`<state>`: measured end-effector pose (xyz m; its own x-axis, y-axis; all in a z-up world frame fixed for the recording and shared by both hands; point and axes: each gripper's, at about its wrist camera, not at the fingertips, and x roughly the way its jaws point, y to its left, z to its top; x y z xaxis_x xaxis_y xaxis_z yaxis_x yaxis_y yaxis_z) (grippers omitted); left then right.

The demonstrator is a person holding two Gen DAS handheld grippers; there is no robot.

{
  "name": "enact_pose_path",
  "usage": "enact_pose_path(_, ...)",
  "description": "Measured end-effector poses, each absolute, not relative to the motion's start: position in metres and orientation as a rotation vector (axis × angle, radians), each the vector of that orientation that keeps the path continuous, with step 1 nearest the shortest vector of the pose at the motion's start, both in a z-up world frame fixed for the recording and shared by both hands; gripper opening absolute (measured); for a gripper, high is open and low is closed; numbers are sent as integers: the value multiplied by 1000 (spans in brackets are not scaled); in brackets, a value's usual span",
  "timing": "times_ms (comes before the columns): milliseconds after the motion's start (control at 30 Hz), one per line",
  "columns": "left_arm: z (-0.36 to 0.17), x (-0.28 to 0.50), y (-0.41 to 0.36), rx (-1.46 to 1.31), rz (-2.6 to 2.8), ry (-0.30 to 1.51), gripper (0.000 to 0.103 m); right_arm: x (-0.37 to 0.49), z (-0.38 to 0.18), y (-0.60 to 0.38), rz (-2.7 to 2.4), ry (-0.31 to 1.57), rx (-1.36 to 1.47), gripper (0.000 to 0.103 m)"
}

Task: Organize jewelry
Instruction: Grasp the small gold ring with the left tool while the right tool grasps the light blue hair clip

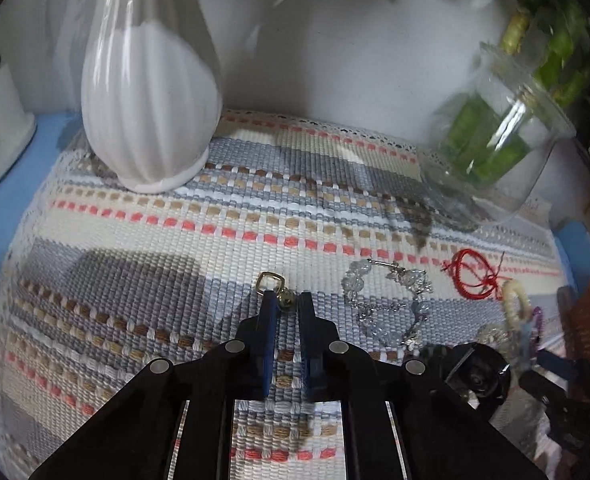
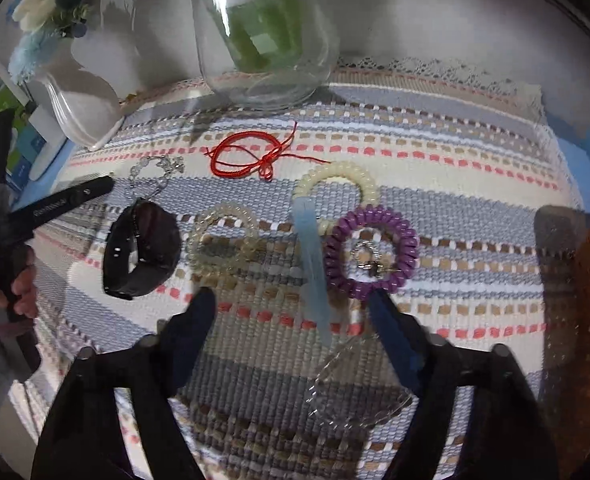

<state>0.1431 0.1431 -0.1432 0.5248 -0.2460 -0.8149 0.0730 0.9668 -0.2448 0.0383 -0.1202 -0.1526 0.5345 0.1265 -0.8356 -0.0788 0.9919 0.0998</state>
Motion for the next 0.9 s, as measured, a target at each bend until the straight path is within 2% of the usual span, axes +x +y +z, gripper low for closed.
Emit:
enact_pose_path(33,-143,141,146,-224,-208,1006,10,40,-153,-119,102,992,26,44)
enact_pose_path(67,-141,138,147,-247,-213,1007,10,41,-154,-120,100,989,19,16)
enact_pose_path(233,-128,123,156,-296,-200,975,10,44,-157,-140,196,1014,180,10)
enact_pose_path(900,-22,53,131,-354,-316,791,10,9,-101,-173,275,893,408,8)
